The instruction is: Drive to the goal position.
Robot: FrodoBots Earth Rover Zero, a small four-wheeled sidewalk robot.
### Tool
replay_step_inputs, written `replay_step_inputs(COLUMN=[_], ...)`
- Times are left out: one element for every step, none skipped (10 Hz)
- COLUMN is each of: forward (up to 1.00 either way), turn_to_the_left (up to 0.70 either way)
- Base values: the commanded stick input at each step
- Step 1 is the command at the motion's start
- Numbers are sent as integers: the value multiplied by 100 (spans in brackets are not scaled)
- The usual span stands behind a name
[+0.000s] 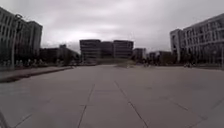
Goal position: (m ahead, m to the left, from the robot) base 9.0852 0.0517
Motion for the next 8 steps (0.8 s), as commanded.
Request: replay_step_inputs(forward=[70, 70, 70, 70, 70, 70, 70, 70], turn_to_the_left=[14, 14, 5, 0, 0, 0, 0, 0])
